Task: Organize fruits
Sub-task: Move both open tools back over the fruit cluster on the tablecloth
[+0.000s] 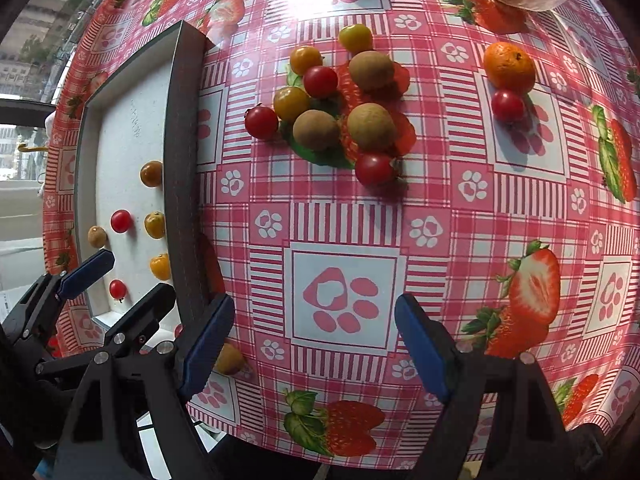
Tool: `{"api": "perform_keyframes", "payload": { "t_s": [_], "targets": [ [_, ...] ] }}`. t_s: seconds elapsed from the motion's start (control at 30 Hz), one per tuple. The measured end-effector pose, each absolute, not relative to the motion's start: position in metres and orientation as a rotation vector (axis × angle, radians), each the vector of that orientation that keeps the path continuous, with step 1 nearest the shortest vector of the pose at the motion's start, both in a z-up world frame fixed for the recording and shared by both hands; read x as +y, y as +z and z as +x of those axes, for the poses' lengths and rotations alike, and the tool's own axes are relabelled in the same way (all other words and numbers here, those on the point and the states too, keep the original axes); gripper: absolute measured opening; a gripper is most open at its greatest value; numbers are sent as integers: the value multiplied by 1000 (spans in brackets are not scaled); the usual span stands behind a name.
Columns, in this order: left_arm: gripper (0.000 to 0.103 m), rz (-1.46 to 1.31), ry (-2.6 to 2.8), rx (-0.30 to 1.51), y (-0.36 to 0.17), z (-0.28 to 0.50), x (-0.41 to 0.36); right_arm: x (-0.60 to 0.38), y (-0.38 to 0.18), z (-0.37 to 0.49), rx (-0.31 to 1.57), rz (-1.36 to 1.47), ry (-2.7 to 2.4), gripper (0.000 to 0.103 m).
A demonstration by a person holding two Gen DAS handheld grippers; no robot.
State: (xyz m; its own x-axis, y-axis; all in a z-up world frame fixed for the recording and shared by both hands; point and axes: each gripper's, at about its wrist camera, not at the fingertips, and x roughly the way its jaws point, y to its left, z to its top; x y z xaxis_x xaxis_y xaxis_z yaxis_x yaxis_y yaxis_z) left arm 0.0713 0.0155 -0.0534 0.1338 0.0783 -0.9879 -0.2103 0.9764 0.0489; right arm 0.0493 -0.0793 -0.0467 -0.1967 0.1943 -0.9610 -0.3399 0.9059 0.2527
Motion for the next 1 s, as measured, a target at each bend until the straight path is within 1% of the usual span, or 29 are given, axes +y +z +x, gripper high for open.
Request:
{"api": "perform_keyframes", "payload": {
  "t_s": [0.2,0.33,0.67,0.73,0.77,0.8,0.87,1.0],
  "targets": [
    [78,-94,163,1391,-48,109,-3,-134,-42,74,1665,-17,368,85],
    [78,-114,140,1400,-54,127,-9,-157,-41,93,1642,10,333,85],
    [77,-282,210,1470,-92,149,-6,-159,-39,124,1597,-4,334,85],
    [69,-292,223,1472,-97,151,-7,-158,-42,130,1595,-13,333,85],
    [62,-293,228,1479,-100,152,-7,-157,-45,132,1594,-16,333,84],
    [62,-296,237,1486,-104,153,-7,-157,-47,135,1594,-18,334,83],
    [62,-306,249,1480,-108,154,-7,-152,-51,140,1591,-27,339,76],
    [62,-274,257,1461,-107,158,-10,-145,-59,147,1587,-43,352,73]
  ]
}}
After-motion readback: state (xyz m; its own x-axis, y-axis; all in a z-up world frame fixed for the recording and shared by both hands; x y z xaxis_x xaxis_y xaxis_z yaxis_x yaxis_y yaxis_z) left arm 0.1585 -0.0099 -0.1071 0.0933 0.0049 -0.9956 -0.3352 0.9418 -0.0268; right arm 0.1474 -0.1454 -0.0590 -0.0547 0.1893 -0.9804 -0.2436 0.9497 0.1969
